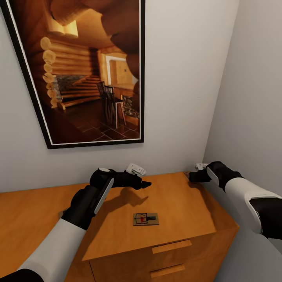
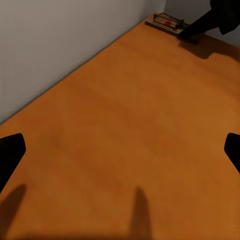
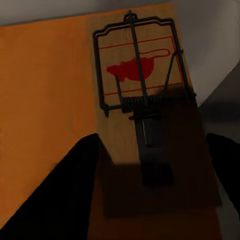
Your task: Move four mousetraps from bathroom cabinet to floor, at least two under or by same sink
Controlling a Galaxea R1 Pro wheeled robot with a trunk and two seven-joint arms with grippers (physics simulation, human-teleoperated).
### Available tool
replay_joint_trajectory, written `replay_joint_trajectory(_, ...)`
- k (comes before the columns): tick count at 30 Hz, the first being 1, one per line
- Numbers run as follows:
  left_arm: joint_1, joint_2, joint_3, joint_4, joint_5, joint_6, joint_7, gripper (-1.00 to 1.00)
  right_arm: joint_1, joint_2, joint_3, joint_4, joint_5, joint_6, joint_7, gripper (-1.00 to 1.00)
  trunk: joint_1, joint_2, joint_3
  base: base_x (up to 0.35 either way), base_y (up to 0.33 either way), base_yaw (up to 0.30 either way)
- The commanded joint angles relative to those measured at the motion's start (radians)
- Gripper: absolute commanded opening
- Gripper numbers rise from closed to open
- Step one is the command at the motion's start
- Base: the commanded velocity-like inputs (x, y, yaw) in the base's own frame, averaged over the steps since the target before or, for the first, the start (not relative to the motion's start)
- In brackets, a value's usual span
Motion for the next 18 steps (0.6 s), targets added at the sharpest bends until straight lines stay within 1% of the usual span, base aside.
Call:
replay_joint_trajectory(1, -0.001, 0.0, 0.001, -0.001, -0.001, 0.006, -0.003, 1.0, 0.0, -0.001, 0.01, -0.001, -0.002, 0.003, 0.001, -1.0, 0.0, -0.001, -0.001, 0.0, 0.0, 0.0)
replay_joint_trajectory(18, -0.001, 0.0, 0.001, -0.001, -0.001, 0.006, -0.003, 1.0, 0.0, -0.003, 0.01, 0.012, 0.002, 0.002, 0.002, -1.0, 0.0, -0.001, -0.001, 0.0, 0.0, 0.0)
